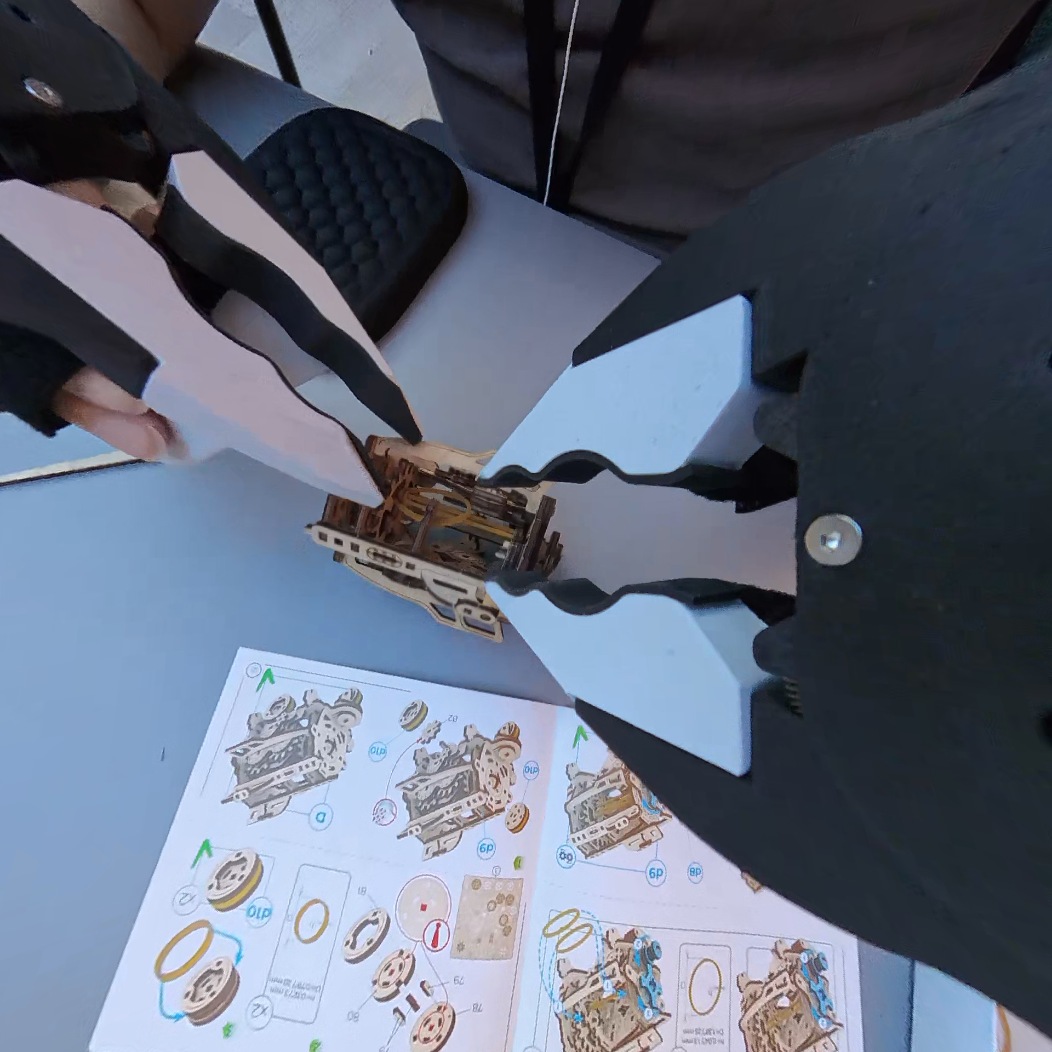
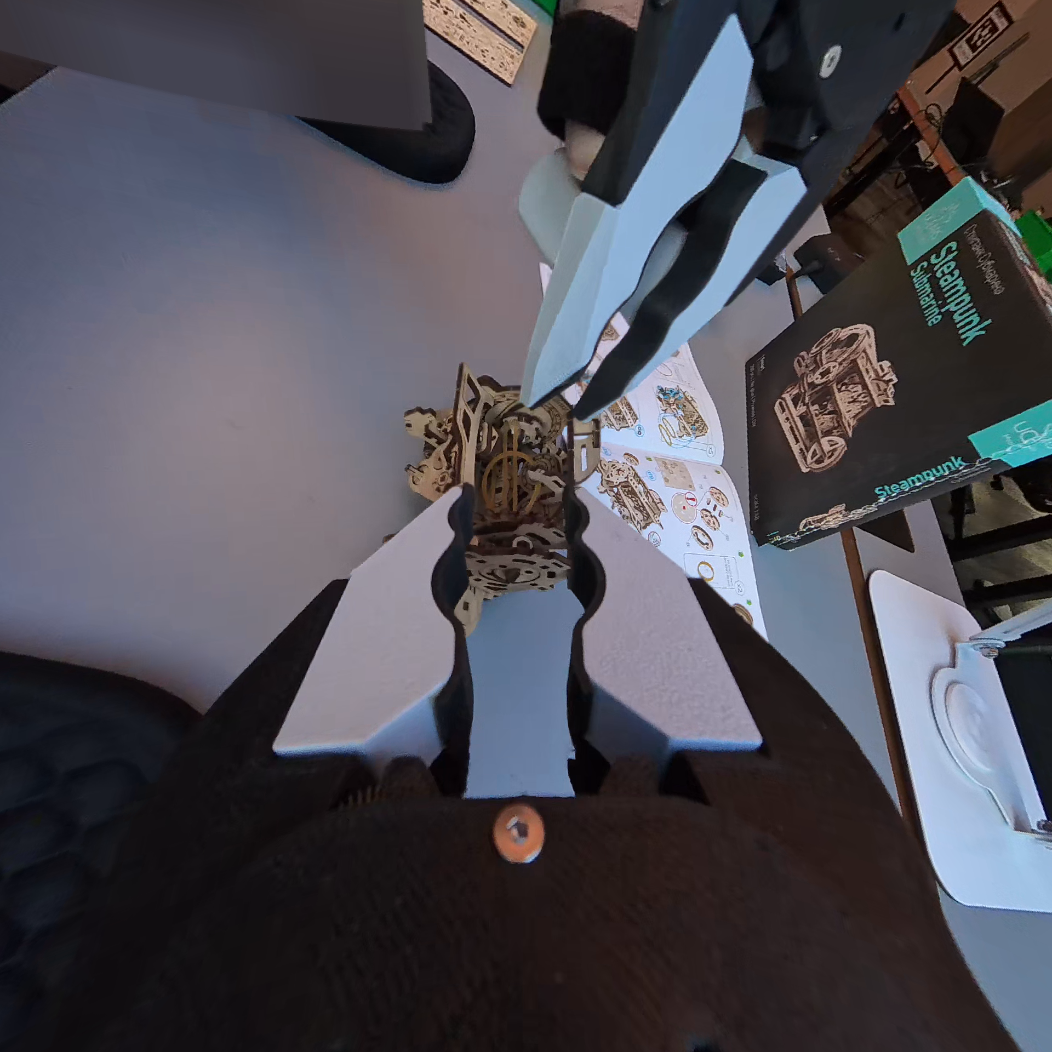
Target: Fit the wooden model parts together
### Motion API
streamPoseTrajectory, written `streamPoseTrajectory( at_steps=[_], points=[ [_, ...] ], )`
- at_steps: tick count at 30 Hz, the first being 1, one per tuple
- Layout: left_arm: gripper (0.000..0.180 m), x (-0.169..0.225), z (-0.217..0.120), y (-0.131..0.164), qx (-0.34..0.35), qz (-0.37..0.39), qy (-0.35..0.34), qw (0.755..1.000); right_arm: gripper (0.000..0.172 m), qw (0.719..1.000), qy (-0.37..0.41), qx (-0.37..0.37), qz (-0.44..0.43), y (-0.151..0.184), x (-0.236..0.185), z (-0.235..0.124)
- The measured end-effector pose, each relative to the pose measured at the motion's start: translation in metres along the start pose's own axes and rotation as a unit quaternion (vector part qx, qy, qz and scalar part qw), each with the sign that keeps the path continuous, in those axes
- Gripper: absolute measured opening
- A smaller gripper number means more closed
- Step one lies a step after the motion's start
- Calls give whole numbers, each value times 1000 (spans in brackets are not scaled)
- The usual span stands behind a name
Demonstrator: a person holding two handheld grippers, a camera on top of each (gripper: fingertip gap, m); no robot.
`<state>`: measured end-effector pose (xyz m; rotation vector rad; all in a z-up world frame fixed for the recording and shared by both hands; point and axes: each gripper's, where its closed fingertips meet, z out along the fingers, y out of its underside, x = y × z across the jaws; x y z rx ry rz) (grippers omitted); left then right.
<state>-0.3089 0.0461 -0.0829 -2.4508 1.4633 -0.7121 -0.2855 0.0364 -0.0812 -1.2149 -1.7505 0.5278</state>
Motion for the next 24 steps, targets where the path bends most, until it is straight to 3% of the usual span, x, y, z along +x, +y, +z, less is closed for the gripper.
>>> streamPoseTrajectory(
  at_steps=[5, 11, 19, 24],
  points=[
    [28, -1, 6, 2, -35, -13, 6, 999, 30, 1000, -14, 1, 4, 0, 1, 3],
    [25, -6, 8, -8, -16, -14, -1, 1000, 28, 1000, -12, 3, 8, 2, 0, 4],
    [25, -5, 10, -7, -44, 53, -64, 996, 27, 1000, -2, -9, -5, 4, 2, 6],
    [21, -3, 15, -7, -47, 89, -66, 993, 26, 1000, -5, 10, -3, 1, 4, 1]
  ],
)
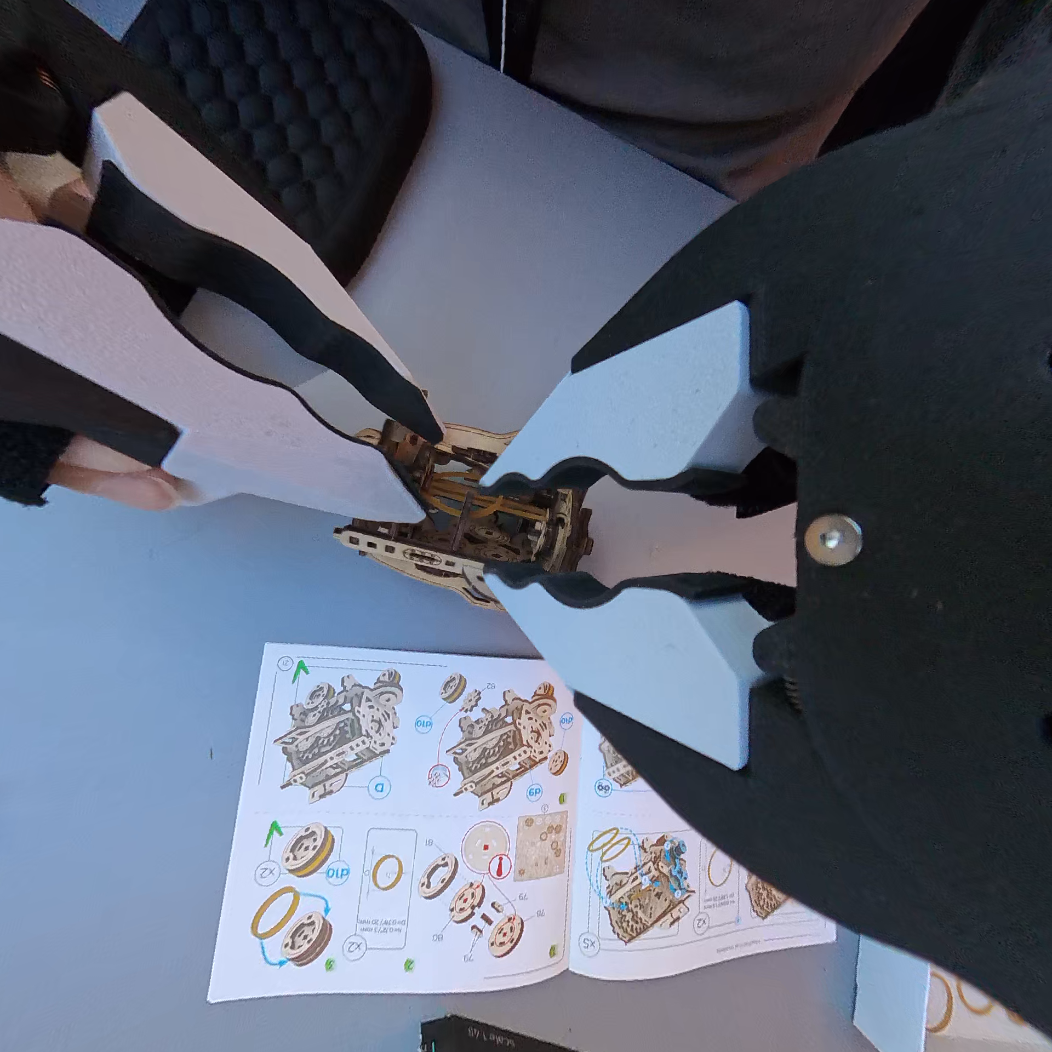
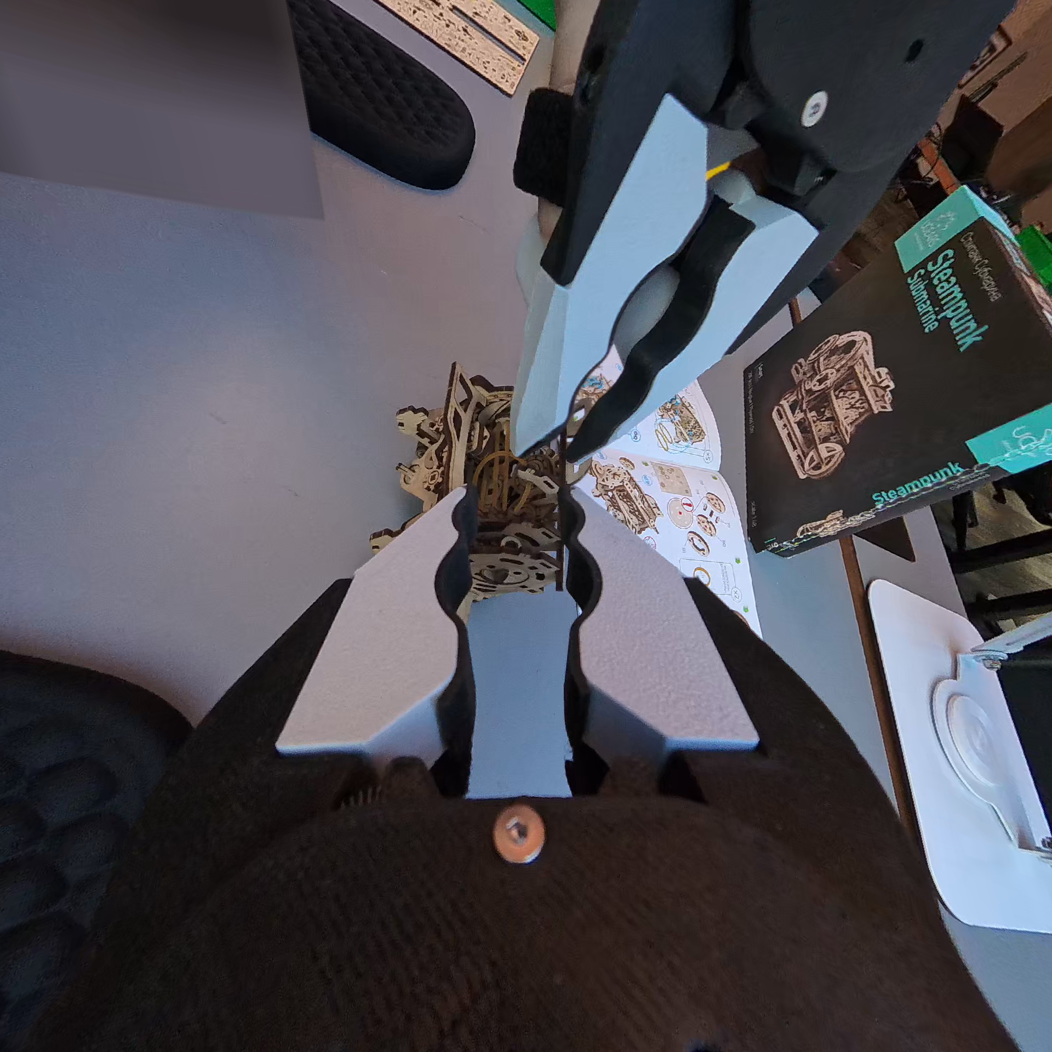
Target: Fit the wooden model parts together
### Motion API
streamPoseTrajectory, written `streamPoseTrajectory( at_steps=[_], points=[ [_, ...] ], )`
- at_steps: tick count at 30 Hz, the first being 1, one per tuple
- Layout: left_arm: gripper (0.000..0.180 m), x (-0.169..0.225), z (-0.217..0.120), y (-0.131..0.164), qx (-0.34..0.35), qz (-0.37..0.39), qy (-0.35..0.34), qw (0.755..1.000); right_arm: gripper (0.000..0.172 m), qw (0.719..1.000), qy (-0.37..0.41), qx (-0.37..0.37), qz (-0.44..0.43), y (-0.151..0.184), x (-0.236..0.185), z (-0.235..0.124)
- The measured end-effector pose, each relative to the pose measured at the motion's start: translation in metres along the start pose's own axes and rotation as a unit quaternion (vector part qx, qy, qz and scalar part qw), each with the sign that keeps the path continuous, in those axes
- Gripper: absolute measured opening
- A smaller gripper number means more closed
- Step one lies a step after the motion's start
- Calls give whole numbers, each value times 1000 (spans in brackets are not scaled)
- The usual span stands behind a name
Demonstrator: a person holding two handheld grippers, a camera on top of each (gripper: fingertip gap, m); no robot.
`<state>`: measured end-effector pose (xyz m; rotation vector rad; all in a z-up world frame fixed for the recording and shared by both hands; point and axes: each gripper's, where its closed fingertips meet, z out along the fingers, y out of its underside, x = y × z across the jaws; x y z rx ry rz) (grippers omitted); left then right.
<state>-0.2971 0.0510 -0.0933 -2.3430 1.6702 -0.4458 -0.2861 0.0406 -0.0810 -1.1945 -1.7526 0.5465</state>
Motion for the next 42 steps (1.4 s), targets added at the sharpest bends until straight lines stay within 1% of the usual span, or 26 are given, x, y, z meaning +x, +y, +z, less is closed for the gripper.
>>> streamPoseTrajectory(
  at_steps=[5, 9, 11, 17, 22, 24, 29, 32, 38, 42],
  points=[
    [20, 2, 0, -2, -5, -10, 19, 1000, 26, 1000, -3, 6, -4, -2, -1, -1],
    [18, 5, -9, -7, -1, 10, 12, 1000, 26, 1000, -3, 0, -12, 0, -4, 1],
    [15, 9, -11, -7, 0, 11, 21, 1000, 26, 1000, -7, 1, -10, 0, -5, 2],
    [14, 10, -1, 0, -4, -10, 36, 999, 26, 1000, -7, 2, -8, 0, -5, 1],
    [15, 6, 6, 3, -19, 0, 18, 1000, 26, 1000, -8, 5, -10, -3, -5, 0],
    [15, 7, 9, 4, -23, -2, 22, 999, 26, 1000, -10, 2, -11, -2, -6, 0],
    [10, 8, 12, 6, -23, -21, 43, 999, 26, 1000, -10, -2, -13, -1, -7, 1],
    [0, 10, 11, 8, -24, -27, 55, 998, 25, 1000, -9, -4, -17, 0, -7, 1],
    [0, 13, 9, 10, -20, -31, 59, 998, 23, 999, -1, -14, -32, 2, -7, 3],
    [0, 14, 9, 10, -10, -34, 63, 997, 22, 999, -1, -1, -34, -7, -10, 2]
  ],
)
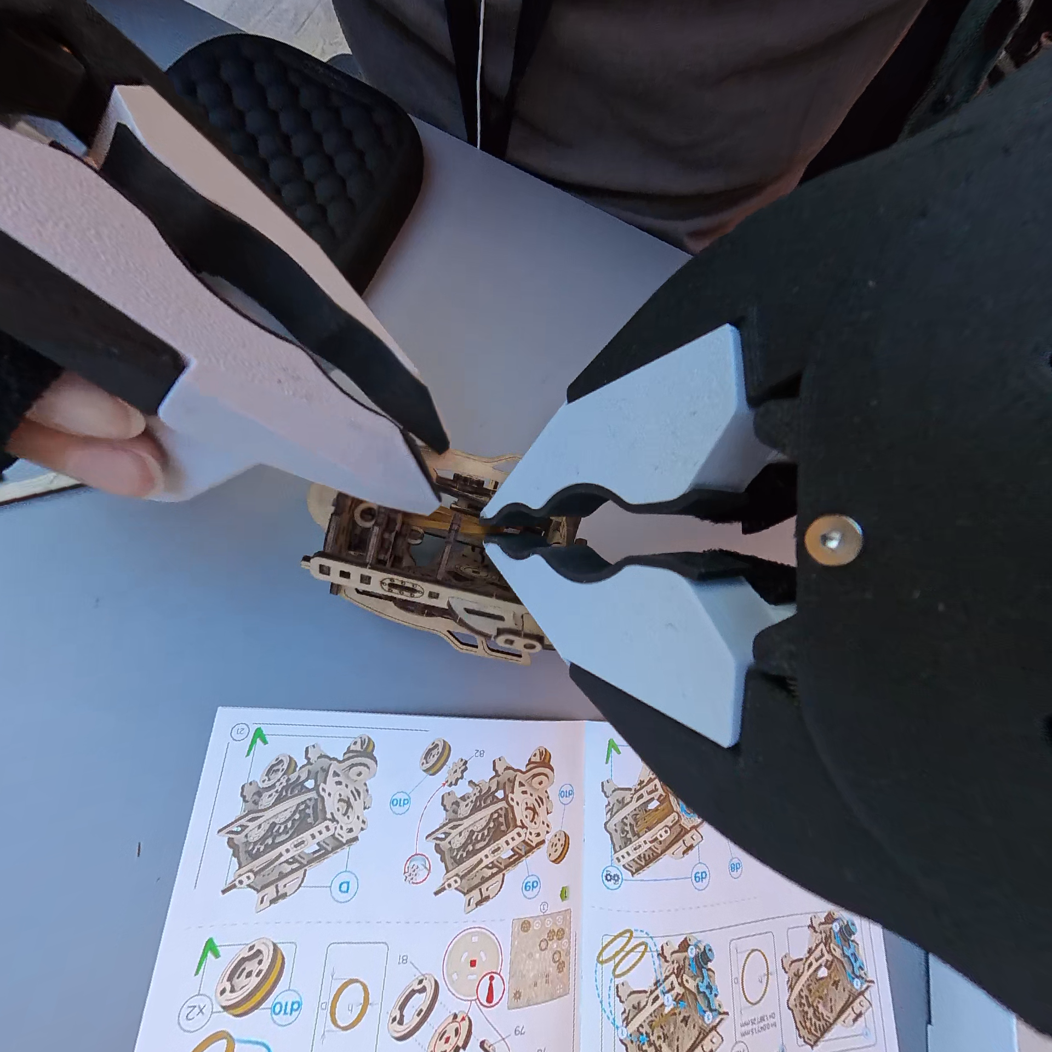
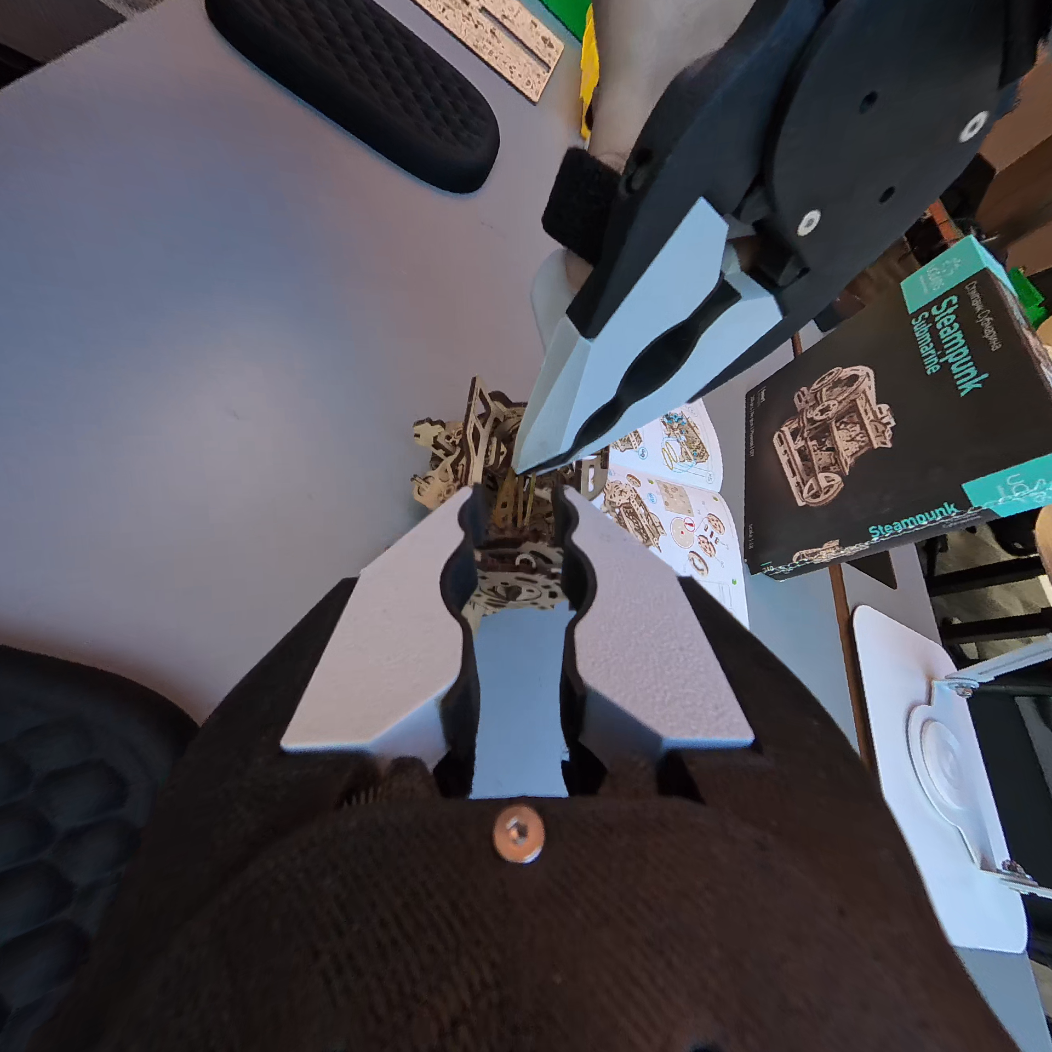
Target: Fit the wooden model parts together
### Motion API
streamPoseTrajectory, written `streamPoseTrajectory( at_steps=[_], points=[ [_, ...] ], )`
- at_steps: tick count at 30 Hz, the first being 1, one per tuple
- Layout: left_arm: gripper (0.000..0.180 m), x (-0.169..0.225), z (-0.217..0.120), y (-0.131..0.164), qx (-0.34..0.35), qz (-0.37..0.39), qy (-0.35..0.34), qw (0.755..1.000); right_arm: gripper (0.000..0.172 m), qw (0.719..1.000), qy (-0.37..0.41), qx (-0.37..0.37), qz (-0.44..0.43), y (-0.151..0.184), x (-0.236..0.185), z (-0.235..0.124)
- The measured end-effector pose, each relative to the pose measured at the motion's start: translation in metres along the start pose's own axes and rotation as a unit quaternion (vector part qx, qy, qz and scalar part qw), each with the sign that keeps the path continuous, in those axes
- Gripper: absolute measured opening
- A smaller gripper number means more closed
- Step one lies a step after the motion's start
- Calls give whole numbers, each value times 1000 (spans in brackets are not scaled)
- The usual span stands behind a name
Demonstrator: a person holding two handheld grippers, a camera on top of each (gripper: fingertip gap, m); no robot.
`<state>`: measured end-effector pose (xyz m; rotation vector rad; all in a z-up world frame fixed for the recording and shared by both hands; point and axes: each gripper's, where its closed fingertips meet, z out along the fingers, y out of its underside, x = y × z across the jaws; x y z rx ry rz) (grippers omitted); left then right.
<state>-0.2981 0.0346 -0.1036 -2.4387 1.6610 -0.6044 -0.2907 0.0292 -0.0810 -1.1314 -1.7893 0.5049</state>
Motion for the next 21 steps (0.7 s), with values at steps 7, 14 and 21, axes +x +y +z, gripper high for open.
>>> streamPoseTrajectory(
  at_steps=[7, 14, 21],
  points=[
    [0, -2, -1, 1, 20, -13, 14, 1000, 12, 998, 54, -17, -32, -6, 4, 8],
    [0, -1, -2, 3, 32, -18, 39, 999, 11, 992, 78, -63, -70, -2, 1, 21],
    [0, 3, -4, 6, 34, -22, 62, 997, 13, 995, 32, -83, -39, -1, 2, 22]
  ],
)
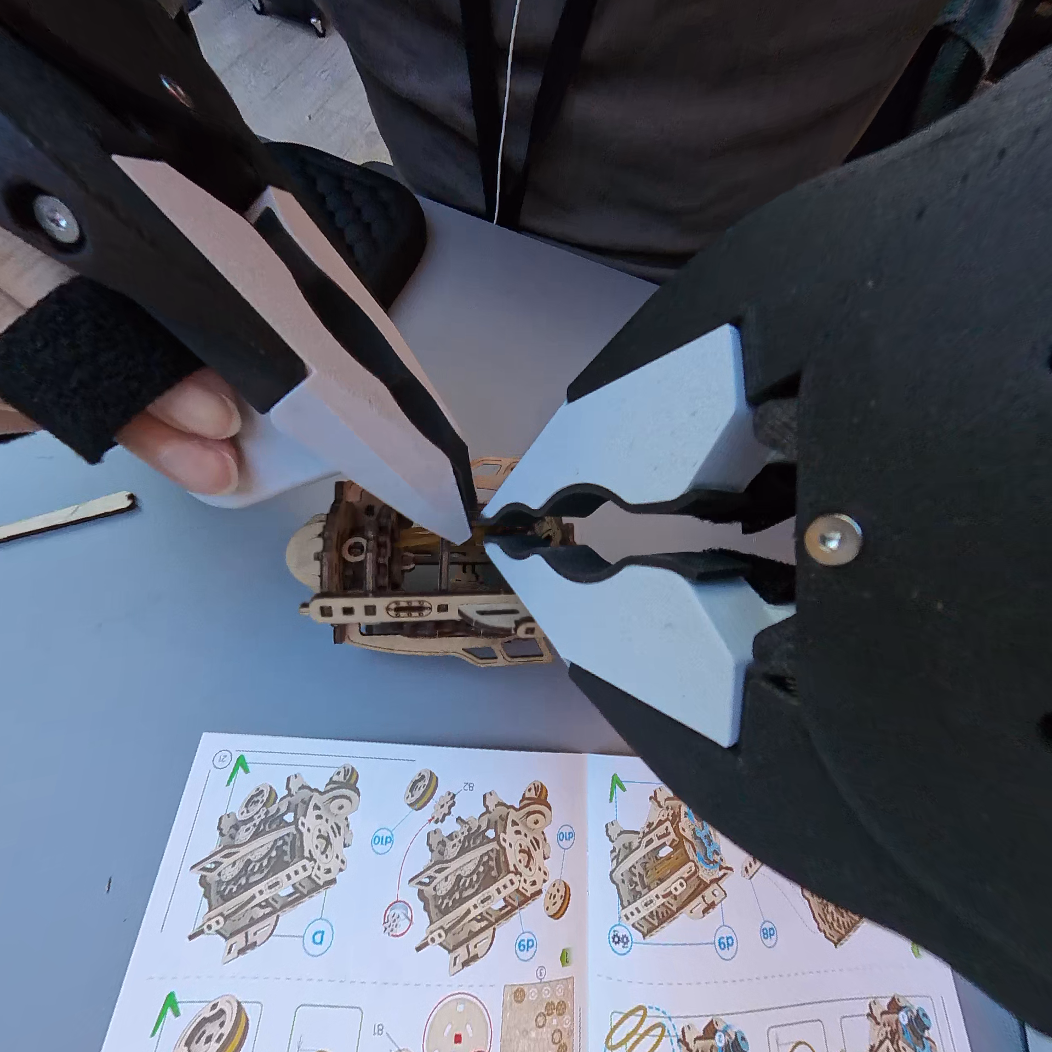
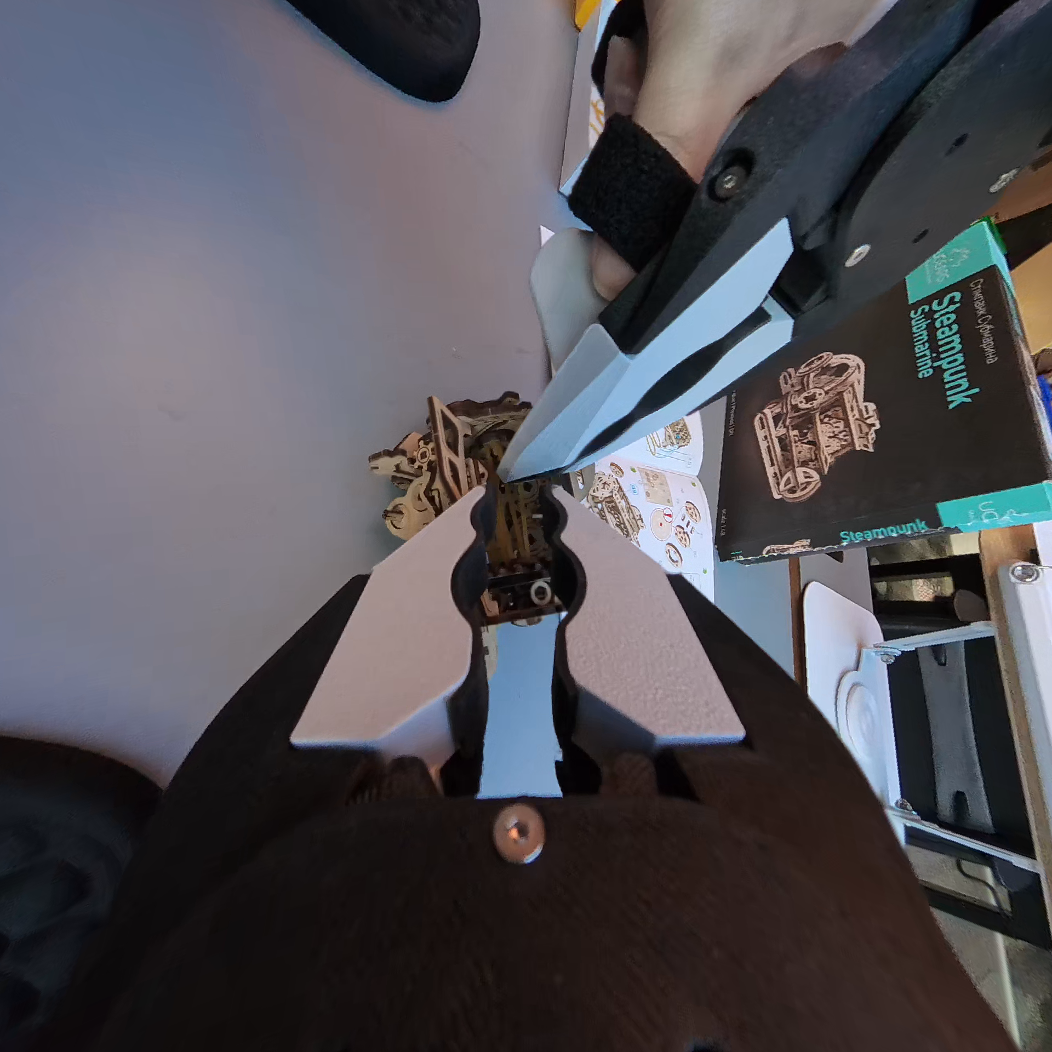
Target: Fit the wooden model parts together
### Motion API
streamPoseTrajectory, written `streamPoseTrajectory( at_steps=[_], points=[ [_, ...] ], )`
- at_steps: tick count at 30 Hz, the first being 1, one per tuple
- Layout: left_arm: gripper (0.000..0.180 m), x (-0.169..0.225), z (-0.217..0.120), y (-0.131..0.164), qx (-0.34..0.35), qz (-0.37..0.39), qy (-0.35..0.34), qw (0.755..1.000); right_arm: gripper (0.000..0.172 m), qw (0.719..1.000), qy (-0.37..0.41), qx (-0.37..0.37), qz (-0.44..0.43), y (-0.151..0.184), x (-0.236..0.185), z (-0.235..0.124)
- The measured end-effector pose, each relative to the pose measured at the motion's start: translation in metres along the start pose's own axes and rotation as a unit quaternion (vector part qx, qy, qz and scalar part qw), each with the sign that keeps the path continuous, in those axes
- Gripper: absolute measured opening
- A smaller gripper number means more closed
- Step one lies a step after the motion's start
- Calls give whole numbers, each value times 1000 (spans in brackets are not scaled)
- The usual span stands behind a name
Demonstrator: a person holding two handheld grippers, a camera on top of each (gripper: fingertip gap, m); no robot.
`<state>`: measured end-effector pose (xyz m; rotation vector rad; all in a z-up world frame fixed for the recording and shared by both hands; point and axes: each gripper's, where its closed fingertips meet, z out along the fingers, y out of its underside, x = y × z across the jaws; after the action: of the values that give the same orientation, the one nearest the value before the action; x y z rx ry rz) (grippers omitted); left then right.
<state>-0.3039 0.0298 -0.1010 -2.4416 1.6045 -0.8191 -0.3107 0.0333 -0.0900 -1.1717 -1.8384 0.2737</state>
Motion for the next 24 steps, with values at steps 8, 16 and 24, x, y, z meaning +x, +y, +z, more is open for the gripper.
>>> streamPoseTrajectory(
  at_steps=[8, 16, 24],
  points=[
    [0, -2, -5, -1, 10, -17, 19, 1000, 11, 1000, -13, -9, -14, 0, 1, 6],
    [0, -3, -11, -4, 27, -47, 50, 997, 9, 999, 0, -26, -44, 3, 6, 9],
    [0, -1, -14, -1, 35, -48, 60, 996, 7, 994, 21, -41, -96, 0, 6, 11]
  ],
)
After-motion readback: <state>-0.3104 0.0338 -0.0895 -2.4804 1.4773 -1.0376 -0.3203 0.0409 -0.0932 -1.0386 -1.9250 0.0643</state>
